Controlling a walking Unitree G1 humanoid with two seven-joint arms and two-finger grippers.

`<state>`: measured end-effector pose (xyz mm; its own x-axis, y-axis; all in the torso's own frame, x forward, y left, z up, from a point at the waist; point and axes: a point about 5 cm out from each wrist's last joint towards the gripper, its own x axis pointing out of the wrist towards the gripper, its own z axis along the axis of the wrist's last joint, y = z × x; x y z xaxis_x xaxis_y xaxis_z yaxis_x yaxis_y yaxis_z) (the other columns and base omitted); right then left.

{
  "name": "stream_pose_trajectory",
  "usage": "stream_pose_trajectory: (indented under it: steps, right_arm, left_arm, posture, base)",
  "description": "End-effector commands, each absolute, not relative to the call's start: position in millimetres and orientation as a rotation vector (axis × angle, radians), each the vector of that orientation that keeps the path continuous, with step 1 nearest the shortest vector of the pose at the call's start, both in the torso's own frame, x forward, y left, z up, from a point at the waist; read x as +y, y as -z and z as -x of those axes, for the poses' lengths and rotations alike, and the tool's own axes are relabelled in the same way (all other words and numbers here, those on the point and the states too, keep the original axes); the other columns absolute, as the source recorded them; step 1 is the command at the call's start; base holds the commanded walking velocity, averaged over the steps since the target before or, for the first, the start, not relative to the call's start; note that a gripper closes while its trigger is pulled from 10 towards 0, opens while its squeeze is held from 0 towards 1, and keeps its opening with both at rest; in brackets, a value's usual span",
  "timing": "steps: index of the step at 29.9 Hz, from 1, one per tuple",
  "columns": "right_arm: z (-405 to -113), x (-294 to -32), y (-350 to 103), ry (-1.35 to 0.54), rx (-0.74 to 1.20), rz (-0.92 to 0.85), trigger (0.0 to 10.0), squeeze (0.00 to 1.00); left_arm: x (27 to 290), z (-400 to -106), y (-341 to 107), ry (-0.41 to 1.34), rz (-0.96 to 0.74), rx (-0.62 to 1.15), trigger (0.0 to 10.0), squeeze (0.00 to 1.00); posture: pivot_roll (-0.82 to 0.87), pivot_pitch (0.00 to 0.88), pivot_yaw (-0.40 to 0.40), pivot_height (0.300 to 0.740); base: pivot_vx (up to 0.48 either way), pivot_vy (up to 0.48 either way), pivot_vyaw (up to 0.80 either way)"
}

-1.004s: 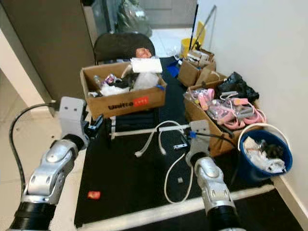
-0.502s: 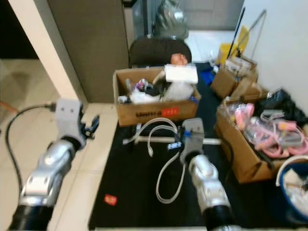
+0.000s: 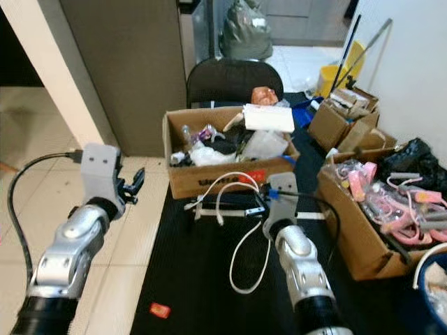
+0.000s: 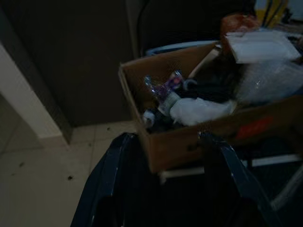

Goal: Picking trash to rubbish bin

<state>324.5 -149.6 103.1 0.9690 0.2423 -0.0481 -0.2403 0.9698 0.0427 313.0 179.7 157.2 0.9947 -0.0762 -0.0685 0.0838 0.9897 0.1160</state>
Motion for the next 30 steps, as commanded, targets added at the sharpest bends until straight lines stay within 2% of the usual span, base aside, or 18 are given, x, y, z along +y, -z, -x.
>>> stream_pose_trajectory:
  steps: [1,21,27,30]
  right_arm:
    - [-323.5,-146.1,-100.8,-0.248,0.059,-0.050,10.0,0.00]
    - [-327.8,-142.6,-106.9,-0.263,0.035,-0.056,10.0,0.00]
    - [-334.7,-138.1,-136.6,-0.264,-0.091,-0.150,10.0,0.00]
    - [-340.3,-124.7,-162.5,-0.328,-0.182,-0.207,10.0,0.00]
  left_arm:
    - [184.0,-311.0,-153.8,0.067,-0.129,0.082,10.0,0.00]
    - [182.2,-311.9,-154.5,0.077,-0.127,0.082,10.0,0.00]
    - [183.2,-310.8,-155.9,0.074,-0.128,0.078,10.0,0.00]
    - [183.9,-311.2,-156.9,0.076,-0.132,0.076,10.0,0.00]
  posture:
    - [0.07,0.091,-0.003,0.740]
    - [0.07,0.097,0.003,0.740]
    - [0.07,0.097,0.002,0.740]
    - [0.07,0.088,0.007,0.740]
  base:
    - [0.398,0.000,0.00]
    - [0.395,0.000,0.00]
    - [0.394,0.000,0.00]
    - [0.394,0.000,0.00]
